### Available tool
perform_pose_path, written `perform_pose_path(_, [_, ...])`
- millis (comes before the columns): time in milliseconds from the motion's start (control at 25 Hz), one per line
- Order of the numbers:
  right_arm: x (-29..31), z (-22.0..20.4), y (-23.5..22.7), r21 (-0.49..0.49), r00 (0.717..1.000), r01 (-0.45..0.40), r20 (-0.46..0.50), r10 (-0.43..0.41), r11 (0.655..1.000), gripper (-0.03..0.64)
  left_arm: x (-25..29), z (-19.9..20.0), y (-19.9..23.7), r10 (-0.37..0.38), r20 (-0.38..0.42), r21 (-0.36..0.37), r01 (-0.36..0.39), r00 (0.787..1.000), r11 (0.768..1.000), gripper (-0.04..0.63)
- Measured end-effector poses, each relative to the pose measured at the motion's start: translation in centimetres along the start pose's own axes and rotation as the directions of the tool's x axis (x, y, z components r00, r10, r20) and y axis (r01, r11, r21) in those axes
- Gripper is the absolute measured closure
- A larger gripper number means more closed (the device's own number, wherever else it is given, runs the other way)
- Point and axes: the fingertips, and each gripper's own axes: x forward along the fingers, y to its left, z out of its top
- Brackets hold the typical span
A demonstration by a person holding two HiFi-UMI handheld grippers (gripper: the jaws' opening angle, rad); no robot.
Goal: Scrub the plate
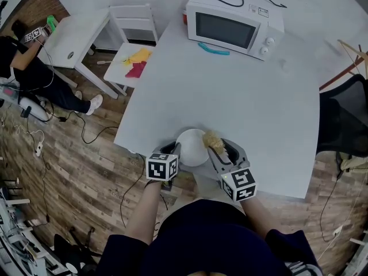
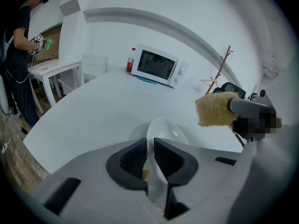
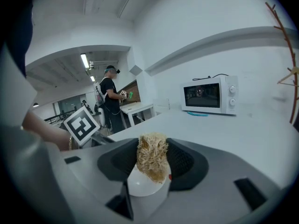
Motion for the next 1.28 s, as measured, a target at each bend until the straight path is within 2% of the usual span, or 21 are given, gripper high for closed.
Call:
perform_pose_path(360, [-0.2, -3.4, 2.0, 0.007, 0.998, -0.031, -0.052, 0.031, 1.000, 0.431, -2.6, 0.7, -1.0, 0.006, 0.083, -0.003, -0.005, 0.997, 1.000, 0.549])
perform_pose_path(840, [1.9, -7.6, 2.5, 0.006, 0.984, -0.071, -0.164, 0.071, 0.997, 0.431, -3.4, 0.6, -1.4, 0.016, 0.099, 0.018, -0.018, 0.995, 1.000, 0.552])
perform_pose_path(1120, [3.5, -6.1, 2.1, 0.002, 0.985, -0.082, -0.150, 0.082, 0.997, 0.431, -3.2, 1.2, -2.0, 0.004, 0.098, 0.112, -0.015, 0.995, 0.994, 0.551])
perform_pose_path(1280, [5.1, -4.3, 2.3, -0.023, 0.987, -0.096, -0.132, 0.092, 0.995, 0.433, -3.2, 1.3, -1.9, 0.002, 0.093, 0.109, -0.013, 0.996, 0.994, 0.551])
